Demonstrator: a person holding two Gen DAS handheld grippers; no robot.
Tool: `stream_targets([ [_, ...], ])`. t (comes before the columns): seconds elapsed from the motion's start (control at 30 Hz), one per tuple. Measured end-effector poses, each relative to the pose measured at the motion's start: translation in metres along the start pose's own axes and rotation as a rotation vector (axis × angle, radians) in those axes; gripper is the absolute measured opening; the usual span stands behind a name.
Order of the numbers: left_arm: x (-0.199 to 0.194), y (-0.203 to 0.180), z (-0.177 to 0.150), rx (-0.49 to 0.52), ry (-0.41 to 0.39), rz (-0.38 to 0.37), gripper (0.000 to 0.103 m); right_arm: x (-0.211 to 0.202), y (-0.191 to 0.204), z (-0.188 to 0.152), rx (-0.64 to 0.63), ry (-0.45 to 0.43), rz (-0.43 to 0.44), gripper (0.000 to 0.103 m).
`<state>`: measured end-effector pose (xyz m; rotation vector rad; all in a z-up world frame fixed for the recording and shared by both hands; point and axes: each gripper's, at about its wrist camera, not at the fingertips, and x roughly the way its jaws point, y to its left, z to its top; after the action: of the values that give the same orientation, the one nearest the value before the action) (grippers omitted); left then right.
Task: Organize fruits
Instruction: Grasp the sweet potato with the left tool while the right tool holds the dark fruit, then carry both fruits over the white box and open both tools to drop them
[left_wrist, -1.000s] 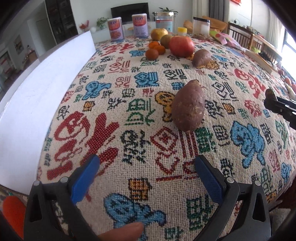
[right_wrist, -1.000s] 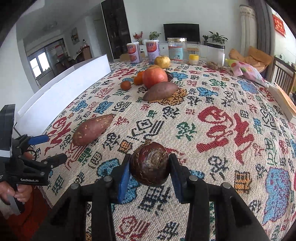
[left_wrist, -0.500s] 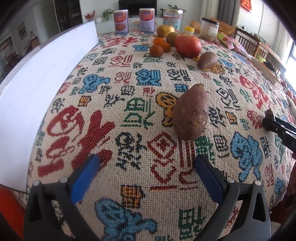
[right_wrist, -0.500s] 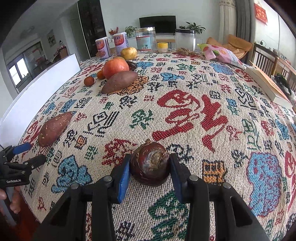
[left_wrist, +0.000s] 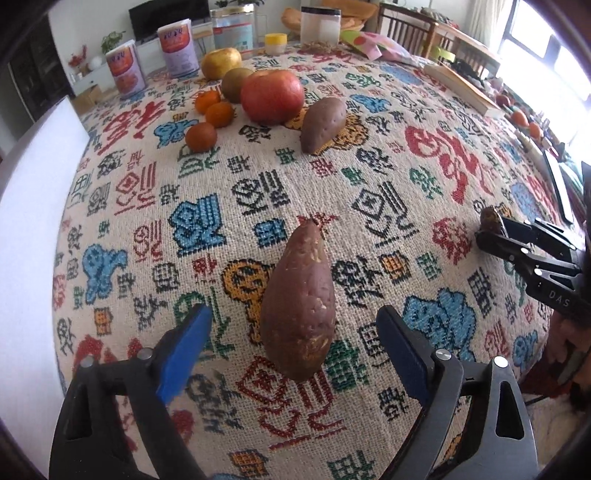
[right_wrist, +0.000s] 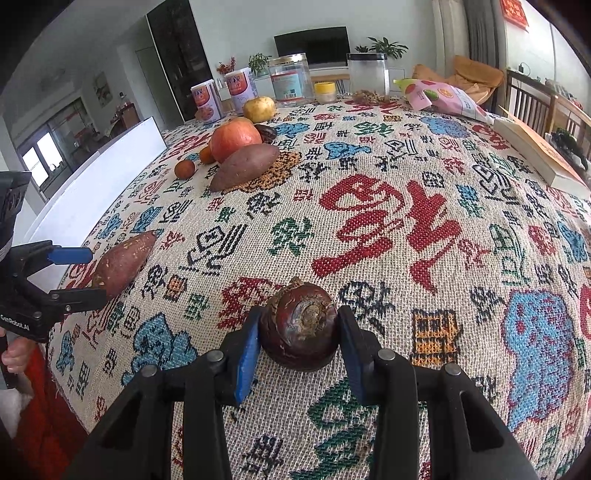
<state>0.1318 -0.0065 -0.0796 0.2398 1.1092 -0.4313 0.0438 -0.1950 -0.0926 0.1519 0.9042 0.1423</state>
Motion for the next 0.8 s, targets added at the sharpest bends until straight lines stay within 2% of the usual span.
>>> stream_targets([
  [0.03,0.007,-0.001,0.003,0.003,0.023,-0.005,0.069,-0.001,-0.001,0.0,0.004,-0.001,0.001,0.041],
  [0.07,0.013,-0.001,0.005,0.004,0.046,-0.005,0.05,-0.001,-0.002,0.0,0.007,-0.001,0.0,0.041],
  [0.1,0.011,-0.002,0.005,0.003,0.016,0.021,0.042,-0.002,-0.003,0.0,0.012,-0.002,0.0,0.041],
  [0.2,0.002,0.007,-0.002,-0.094,-0.026,-0.009,0.042,-0.004,-0.006,0.001,0.019,-0.01,-0.001,0.041],
  [0.27,-0.017,0.015,-0.012,-0.168,-0.073,-0.044,0.042,-0.006,-0.006,0.001,0.013,-0.015,0.0,0.041],
  [0.37,-0.067,0.041,-0.03,-0.312,-0.165,-0.114,0.042,-0.003,0.0,0.0,-0.004,0.0,0.002,0.041],
  [0.47,-0.128,0.084,-0.047,-0.441,-0.266,-0.13,0.042,0.002,0.022,0.003,-0.009,0.044,0.089,0.04],
  [0.53,-0.169,0.117,-0.055,-0.502,-0.333,-0.074,0.042,0.003,0.055,0.015,-0.063,0.072,0.17,0.04],
  [0.63,-0.206,0.174,-0.066,-0.586,-0.374,0.052,0.042,-0.004,0.124,0.048,-0.18,0.086,0.315,0.04],
  [0.7,-0.21,0.211,-0.077,-0.656,-0.346,0.151,0.042,-0.011,0.182,0.075,-0.254,0.08,0.423,0.04],
  [0.8,-0.192,0.251,-0.096,-0.73,-0.267,0.272,0.042,-0.013,0.263,0.114,-0.319,0.097,0.582,0.04],
])
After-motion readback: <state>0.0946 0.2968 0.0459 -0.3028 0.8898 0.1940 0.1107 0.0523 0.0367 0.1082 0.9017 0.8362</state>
